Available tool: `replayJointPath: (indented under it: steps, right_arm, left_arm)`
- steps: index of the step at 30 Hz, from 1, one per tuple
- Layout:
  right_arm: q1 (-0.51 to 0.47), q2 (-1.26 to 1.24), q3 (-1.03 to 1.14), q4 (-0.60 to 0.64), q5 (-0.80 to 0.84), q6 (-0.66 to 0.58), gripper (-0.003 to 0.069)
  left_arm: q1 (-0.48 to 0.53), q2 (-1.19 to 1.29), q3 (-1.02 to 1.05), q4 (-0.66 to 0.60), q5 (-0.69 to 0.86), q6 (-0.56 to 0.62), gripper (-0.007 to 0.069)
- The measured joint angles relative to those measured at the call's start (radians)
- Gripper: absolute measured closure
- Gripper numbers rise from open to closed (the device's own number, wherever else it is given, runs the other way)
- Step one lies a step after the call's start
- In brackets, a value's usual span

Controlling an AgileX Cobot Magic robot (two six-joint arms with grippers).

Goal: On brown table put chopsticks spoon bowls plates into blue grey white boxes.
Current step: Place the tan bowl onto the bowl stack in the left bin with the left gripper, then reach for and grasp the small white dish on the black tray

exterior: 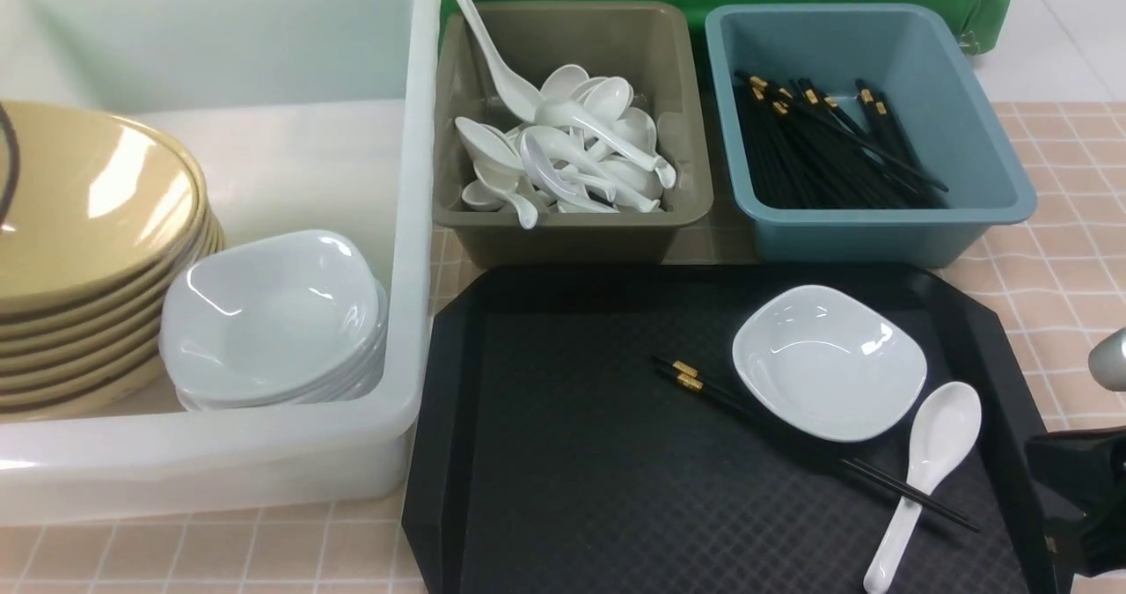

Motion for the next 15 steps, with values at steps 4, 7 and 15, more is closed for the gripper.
replayJointPath:
  steps: [4, 7, 15]
  right_arm:
    - [0.000, 0.000, 0.002, 0.007, -0.006, 0.001, 0.0581]
    - [0.000, 0.000, 0.021, 0.008, -0.030, 0.001, 0.0580]
    - [0.000, 0.088, 0.008, 0.033, 0.058, -0.002, 0.0569]
  left_arm:
    - [0.000, -0.053, 0.000, 0.009, 0.046, 0.001, 0.0020]
    - [0.000, -0.135, 0.000, -0.020, 0.015, 0.003, -0.0017]
    - [-0.081, -0.313, 0.109, -0.433, -0.081, 0.332, 0.0036]
